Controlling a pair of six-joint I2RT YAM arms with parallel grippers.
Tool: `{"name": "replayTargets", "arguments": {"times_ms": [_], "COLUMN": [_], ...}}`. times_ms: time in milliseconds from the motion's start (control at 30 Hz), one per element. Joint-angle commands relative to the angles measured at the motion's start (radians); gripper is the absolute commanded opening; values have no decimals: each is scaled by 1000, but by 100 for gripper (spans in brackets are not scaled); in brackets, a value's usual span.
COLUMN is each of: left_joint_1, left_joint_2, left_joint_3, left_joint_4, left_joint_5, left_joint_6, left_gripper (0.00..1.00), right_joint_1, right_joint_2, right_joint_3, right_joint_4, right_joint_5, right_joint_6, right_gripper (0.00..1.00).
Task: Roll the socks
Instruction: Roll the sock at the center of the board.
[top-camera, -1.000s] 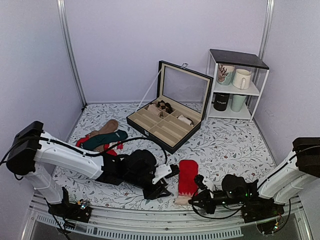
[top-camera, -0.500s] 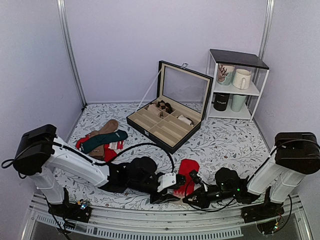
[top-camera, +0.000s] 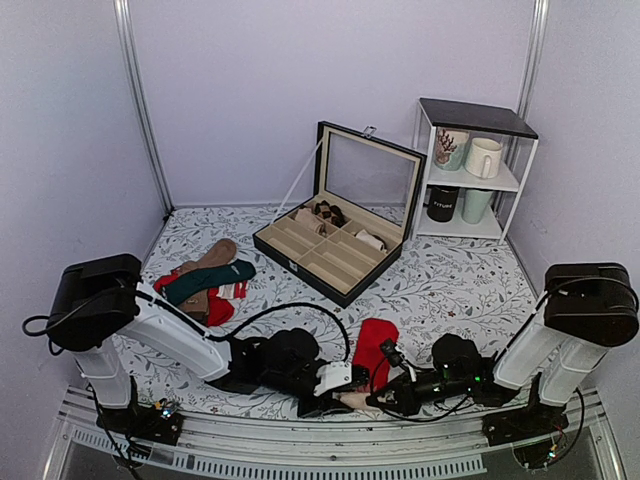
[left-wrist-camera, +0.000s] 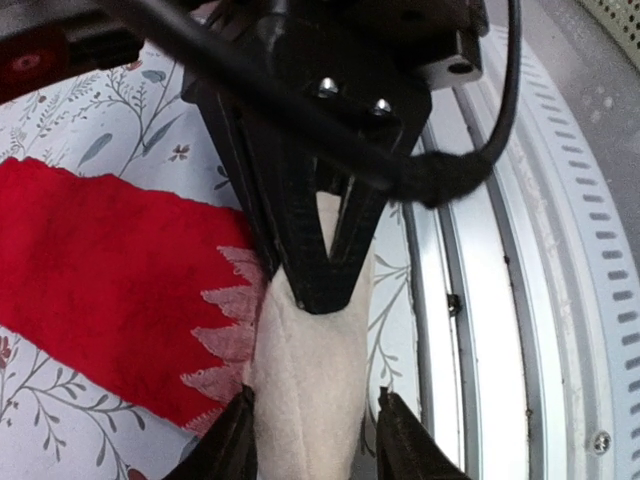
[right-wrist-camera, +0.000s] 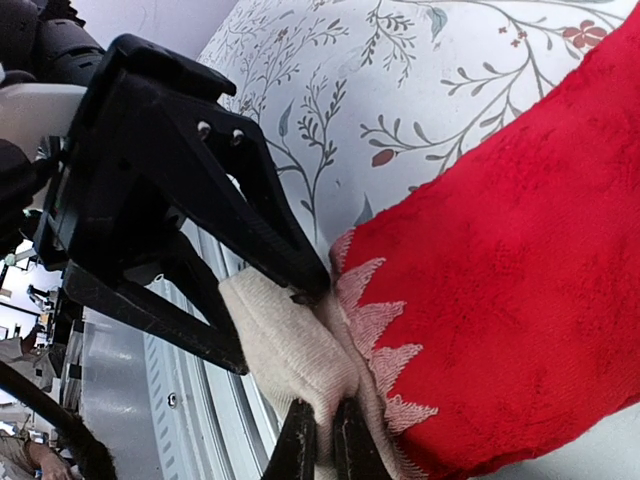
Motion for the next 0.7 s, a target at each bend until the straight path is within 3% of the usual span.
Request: {"name": "replayTargets", "arguments": {"times_ms": [0, 200, 433, 500, 667], "left_joint_1": [-13, -16, -16, -14, 2], "left_joint_2": [31, 37, 51, 67, 104], "left_joint_3": [-11, -6, 20, 40, 58], "left_joint_4": [26, 44, 2, -45, -127], "left_joint_5": [39, 64, 99, 112, 166], "left_joint_6": [-21, -33, -41, -57, -163], "left_gripper": [37, 26, 0, 0, 0], "right_joint_1": [-8, -9, -11, -12, -11], "right_joint_2": [66, 89, 93, 83, -34], "right_joint_3": [-47, -52, -51, -54, -54], "right_joint_4": [-160, -141, -139, -142, -228], "right_joint_5": [-29, -35, -31, -30, 18], "right_joint_6": [13, 24, 30, 30, 4], "right_gripper": [0, 0, 0, 0, 23]}}
